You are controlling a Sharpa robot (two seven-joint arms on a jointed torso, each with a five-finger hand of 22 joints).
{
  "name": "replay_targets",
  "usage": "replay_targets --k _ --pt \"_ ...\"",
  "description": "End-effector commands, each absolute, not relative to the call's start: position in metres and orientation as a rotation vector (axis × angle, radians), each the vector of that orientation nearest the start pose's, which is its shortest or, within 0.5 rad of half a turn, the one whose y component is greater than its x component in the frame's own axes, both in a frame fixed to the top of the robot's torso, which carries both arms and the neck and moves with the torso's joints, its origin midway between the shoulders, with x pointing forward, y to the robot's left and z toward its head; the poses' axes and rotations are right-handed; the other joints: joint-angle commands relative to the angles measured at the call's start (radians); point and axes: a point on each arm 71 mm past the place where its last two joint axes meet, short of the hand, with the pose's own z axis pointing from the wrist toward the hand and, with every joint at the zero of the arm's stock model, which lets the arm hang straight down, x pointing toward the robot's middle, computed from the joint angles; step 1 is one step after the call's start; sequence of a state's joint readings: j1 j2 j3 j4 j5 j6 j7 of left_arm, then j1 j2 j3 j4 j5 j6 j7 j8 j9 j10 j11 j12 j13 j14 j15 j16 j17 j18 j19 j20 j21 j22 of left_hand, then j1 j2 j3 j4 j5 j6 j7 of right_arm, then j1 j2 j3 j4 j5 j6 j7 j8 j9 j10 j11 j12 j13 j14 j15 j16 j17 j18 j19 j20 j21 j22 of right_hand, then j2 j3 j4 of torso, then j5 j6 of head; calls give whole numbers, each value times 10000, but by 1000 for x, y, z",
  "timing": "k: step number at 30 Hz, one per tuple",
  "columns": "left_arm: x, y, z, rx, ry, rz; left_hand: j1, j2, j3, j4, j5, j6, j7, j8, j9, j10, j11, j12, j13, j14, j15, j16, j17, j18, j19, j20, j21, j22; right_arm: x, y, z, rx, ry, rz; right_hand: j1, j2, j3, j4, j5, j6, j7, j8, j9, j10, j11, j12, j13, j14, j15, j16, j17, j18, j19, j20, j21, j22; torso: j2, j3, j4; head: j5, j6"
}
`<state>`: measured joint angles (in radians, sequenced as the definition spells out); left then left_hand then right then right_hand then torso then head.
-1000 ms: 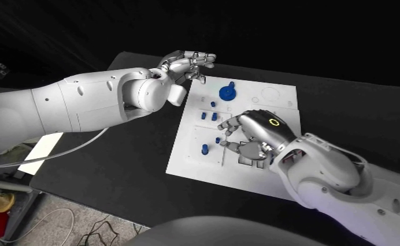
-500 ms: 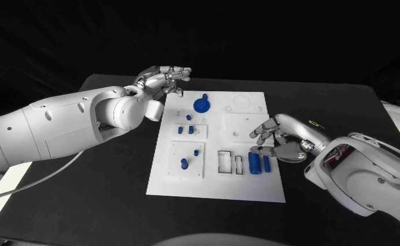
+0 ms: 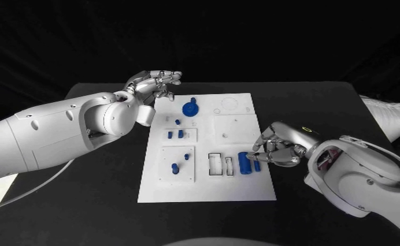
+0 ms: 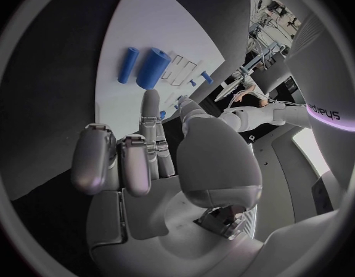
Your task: Assemble the parts on the task board
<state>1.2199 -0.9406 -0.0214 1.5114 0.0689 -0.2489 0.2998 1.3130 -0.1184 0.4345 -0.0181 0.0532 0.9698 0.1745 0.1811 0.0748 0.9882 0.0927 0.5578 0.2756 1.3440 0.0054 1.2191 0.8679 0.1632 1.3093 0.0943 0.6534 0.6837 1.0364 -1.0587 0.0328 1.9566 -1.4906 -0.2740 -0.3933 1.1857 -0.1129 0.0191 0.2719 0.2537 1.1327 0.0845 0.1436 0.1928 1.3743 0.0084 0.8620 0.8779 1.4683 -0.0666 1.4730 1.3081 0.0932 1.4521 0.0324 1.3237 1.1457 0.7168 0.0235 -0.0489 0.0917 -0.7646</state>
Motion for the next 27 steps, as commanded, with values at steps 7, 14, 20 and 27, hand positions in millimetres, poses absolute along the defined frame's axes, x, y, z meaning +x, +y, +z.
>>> replay_targets --k 7,14,20,27 --pt "494 260 -169 -12343 14288 -15142 -25 7 -33 -6 21 -84 4 43 3 -78 -12 60 6 -19 5 56 -9 117 16 78 -4 -13 381 -184 -208 -277 19059 4741 247 402 -1273 170 27 -736 24 757 1080 478 6 4918 4765 874 38 541 1887 -238 160 47 442 699 17 -32 4 -67 -114" --pt "494 260 -169 -12344 14295 -15145 -25 7 -33 -6 21 -84 4 43 3 -78 -12 60 6 -19 5 56 -9 117 16 78 -4 -13 381 -180 -214 -537 19296 4141 175 529 -1588 168 43 -859 -14 1092 1485 791 -19 5454 5340 921 26 686 2129 -276 216 42 587 931 10 -33 8 -42 -156" --pt "494 261 -169 -12348 14285 -15130 -25 7 -33 -6 21 -84 4 43 3 -78 -12 60 6 -19 5 56 -9 117 16 78 -4 -13 381 -177 -214 -766 19095 3827 72 582 -1770 184 59 -886 -68 1370 1833 853 -65 5564 5478 933 -11 725 2194 -294 238 18 652 1035 5 -28 -13 -32 -184" --pt "494 260 -169 -12345 14294 -15143 -25 7 -33 -6 21 -84 4 43 3 -78 -12 60 6 -19 5 56 -9 117 16 78 -4 -13 381 -171 -216 -911 18987 3786 35 598 -1820 188 71 -931 -74 1436 1938 798 -71 5494 5425 930 -17 719 2186 -290 229 12 644 1021 16 -36 1 -22 -189"
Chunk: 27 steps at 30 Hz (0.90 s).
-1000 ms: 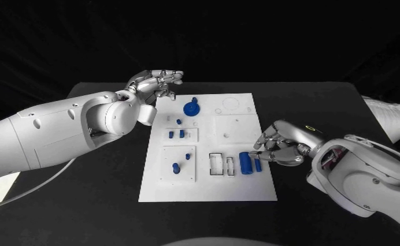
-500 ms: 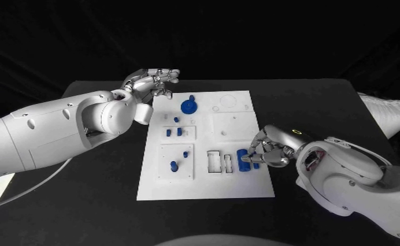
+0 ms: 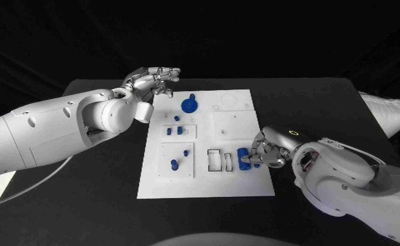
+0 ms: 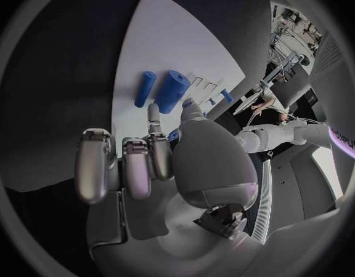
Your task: Assemble the parts on the task board
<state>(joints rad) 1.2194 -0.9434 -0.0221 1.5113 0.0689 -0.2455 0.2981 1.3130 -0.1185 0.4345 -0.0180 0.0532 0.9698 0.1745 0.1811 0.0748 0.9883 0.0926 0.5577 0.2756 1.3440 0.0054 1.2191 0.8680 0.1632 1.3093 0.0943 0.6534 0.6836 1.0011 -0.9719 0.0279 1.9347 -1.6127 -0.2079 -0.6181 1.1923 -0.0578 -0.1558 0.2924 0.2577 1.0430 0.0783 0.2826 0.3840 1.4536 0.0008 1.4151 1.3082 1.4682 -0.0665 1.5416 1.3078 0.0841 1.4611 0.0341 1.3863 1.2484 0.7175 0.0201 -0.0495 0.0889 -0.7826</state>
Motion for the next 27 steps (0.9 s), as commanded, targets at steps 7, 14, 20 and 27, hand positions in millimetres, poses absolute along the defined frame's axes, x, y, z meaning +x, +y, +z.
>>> replay_targets --k 7,14,20,27 --pt "494 261 -169 -12352 14289 -15127 -30 14 -36 -5 20 -88 5 55 4 -85 -11 75 6 -19 6 60 -9 118 15 80 -5 -12 383 -166 -223 -966 19051 3700 -116 60 -139 -8 23 -124 -7 103 145 -42 10 -97 1085 929 -16 29 2184 -196 126 -7 8 -20 10 -7 19 26 -46" --pt "493 262 -168 -12356 14290 -15122 -31 16 -36 -5 20 -89 5 58 4 -86 -11 80 6 -19 6 61 -9 118 15 80 -6 -12 385 -159 -227 -1065 19124 3759 -133 61 -155 -9 19 -147 -5 118 176 -62 12 -123 1065 929 -15 29 2184 -194 122 -7 3 -27 9 -18 14 69 -74" --pt "493 263 -168 -12365 14281 -15098 -31 16 -36 -5 20 -89 5 58 4 -86 -11 80 6 -19 6 61 -9 118 15 80 -6 -12 386 -156 -232 -1220 19308 3709 -93 107 -148 -29 26 -182 -6 153 240 -62 12 -122 1076 927 -14 25 2178 -193 116 -4 0 -30 8 -14 -1 111 -116" --pt "492 263 -168 -12363 14282 -15104 -31 16 -36 -5 20 -89 5 58 4 -86 -11 80 6 -19 6 61 -9 118 15 80 -6 -12 388 -154 -239 -1326 19506 3551 269 261 -98 -114 147 -301 -8 294 493 -56 10 -118 1114 928 -15 27 2186 -193 106 -4 3 -17 0 -15 2 119 -129"
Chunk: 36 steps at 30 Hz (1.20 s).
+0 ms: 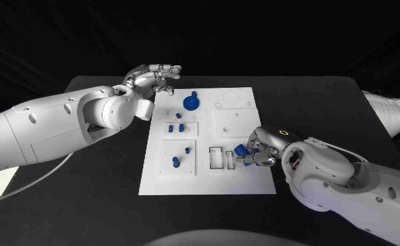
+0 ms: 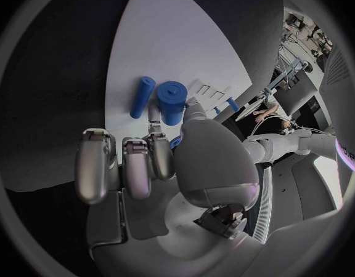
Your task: Assemble the parts on the task board
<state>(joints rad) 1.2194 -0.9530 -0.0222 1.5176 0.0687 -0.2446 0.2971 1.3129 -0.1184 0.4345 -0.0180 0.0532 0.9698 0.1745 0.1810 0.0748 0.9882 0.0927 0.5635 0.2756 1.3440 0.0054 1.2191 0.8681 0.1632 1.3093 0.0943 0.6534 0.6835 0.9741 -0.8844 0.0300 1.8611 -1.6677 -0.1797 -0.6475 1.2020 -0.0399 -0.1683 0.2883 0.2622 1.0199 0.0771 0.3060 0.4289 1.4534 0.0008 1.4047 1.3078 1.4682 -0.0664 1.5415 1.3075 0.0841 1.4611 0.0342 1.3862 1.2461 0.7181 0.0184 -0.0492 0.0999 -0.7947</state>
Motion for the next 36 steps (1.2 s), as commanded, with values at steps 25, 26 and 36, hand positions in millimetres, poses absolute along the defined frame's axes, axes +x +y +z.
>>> replay_targets --k 25,26,36 --pt "492 264 -168 -12353 14266 -15115 -32 19 -38 -7 20 -94 5 66 5 -93 -11 32 5 -22 7 60 -20 120 14 81 -12 -16 378 -146 -214 946 17786 6142 964 896 729 -87 1310 43 -212 492 767 135 -185 100 1311 941 -173 58 2246 -220 166 -137 105 179 0 0 11 72 19" --pt "492 264 -168 -12352 14267 -15117 -32 19 -38 -7 20 -94 5 66 5 -93 -11 32 5 -22 7 60 -20 120 14 81 -12 -16 378 -145 -215 996 17917 6188 962 896 731 -83 1316 48 -214 495 772 137 -187 102 1312 942 -175 58 2246 -219 166 -138 106 179 2 3 11 75 17" --pt "492 263 -168 -12350 14268 -15120 -32 19 -38 -7 20 -94 5 66 5 -93 -11 32 5 -22 7 60 -20 120 14 81 -12 -16 376 -131 -226 925 19461 6586 644 888 693 18 1389 261 -296 547 934 206 -257 125 1353 945 -235 67 2261 -233 190 -191 147 253 -3 1 6 136 -28"
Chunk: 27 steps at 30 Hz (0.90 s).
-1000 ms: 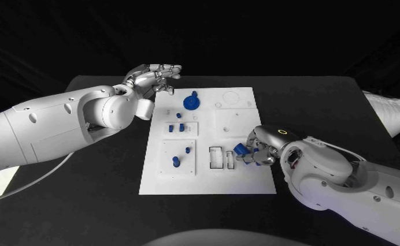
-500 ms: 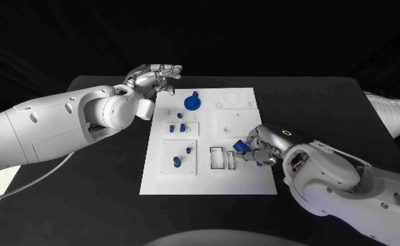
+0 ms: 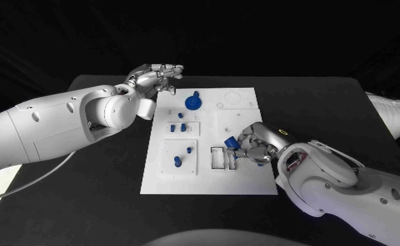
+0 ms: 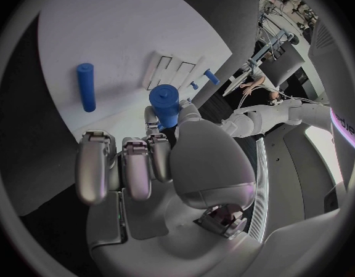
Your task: Assemble the parts on the task board
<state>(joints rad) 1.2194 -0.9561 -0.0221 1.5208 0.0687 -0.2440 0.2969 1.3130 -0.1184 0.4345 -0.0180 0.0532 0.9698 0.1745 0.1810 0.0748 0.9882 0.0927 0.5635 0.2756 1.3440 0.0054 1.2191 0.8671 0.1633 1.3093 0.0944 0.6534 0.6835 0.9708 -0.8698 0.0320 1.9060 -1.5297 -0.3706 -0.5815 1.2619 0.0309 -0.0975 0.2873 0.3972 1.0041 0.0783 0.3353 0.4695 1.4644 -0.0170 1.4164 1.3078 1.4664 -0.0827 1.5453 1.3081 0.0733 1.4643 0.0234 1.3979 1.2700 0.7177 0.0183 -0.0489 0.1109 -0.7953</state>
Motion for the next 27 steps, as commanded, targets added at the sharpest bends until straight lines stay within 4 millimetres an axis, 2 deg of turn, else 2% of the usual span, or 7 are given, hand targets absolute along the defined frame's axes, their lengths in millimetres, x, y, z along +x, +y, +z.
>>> replay_targets --k 1,6,11,19,21,27 --pt "492 263 -168 -12350 14268 -15120 -32 19 -38 -7 20 -94 5 66 5 -93 -11 32 5 -22 7 60 -10 118 14 81 -11 -15 376 -130 -226 969 19573 6609 -1 193 -18 29 57 441 -317 257 543 102 -86 7 1354 963 -79 28 2255 -125 159 -89 31 15 0 0 5 30 -26" --pt "492 263 -168 -12348 14274 -15126 -32 19 -38 -7 20 -94 5 66 5 -93 -11 32 5 -22 7 60 -10 118 14 81 -11 -15 374 -121 -231 1446 20374 6818 -349 278 -42 33 199 545 -361 263 652 164 -127 53 1411 963 -114 27 2254 -130 168 -125 45 43 4 -9 6 45 -41" --pt "492 262 -167 -12342 14295 -15150 -32 19 -38 -7 20 -94 5 66 5 -93 -11 32 5 -22 7 60 -10 118 14 81 -11 -15 373 -114 -232 1632 20662 6911 -577 316 -59 32 272 648 -404 293 739 269 -163 190 1535 965 -143 32 2264 -137 184 -150 67 85 9 -2 5 64 -62" --pt "491 262 -167 -12349 14300 -15139 -32 19 -38 -7 20 -94 5 66 5 -93 -11 32 5 -22 7 60 -10 118 14 81 -11 -15 375 -112 -234 1642 20866 6730 -801 325 -93 33 228 750 -447 328 829 362 -203 315 1649 966 -178 33 2267 -144 199 -181 87 123 16 -4 19 98 -102" --pt "492 262 -167 -12346 14305 -15147 -32 19 -38 -7 20 -94 5 66 5 -93 -11 32 5 -22 7 60 -10 118 14 81 -11 -15 376 -112 -234 1647 20873 6669 -883 322 -116 35 196 761 -454 328 853 369 -209 318 1656 965 -184 29 2261 -143 198 -189 84 118 -1 5 1 146 -136" --pt "492 261 -167 -12341 14313 -15162 -24 23 -37 -20 20 -108 5 87 7 -111 -11 59 3 -24 7 65 -15 119 14 83 -8 -10 380 -109 -236 1664 20771 6535 -1153 275 -249 34 121 776 -462 320 923 367 -217 293 1652 962 -194 20 2247 -142 194 -203 73 109 0 7 -14 179 -121"
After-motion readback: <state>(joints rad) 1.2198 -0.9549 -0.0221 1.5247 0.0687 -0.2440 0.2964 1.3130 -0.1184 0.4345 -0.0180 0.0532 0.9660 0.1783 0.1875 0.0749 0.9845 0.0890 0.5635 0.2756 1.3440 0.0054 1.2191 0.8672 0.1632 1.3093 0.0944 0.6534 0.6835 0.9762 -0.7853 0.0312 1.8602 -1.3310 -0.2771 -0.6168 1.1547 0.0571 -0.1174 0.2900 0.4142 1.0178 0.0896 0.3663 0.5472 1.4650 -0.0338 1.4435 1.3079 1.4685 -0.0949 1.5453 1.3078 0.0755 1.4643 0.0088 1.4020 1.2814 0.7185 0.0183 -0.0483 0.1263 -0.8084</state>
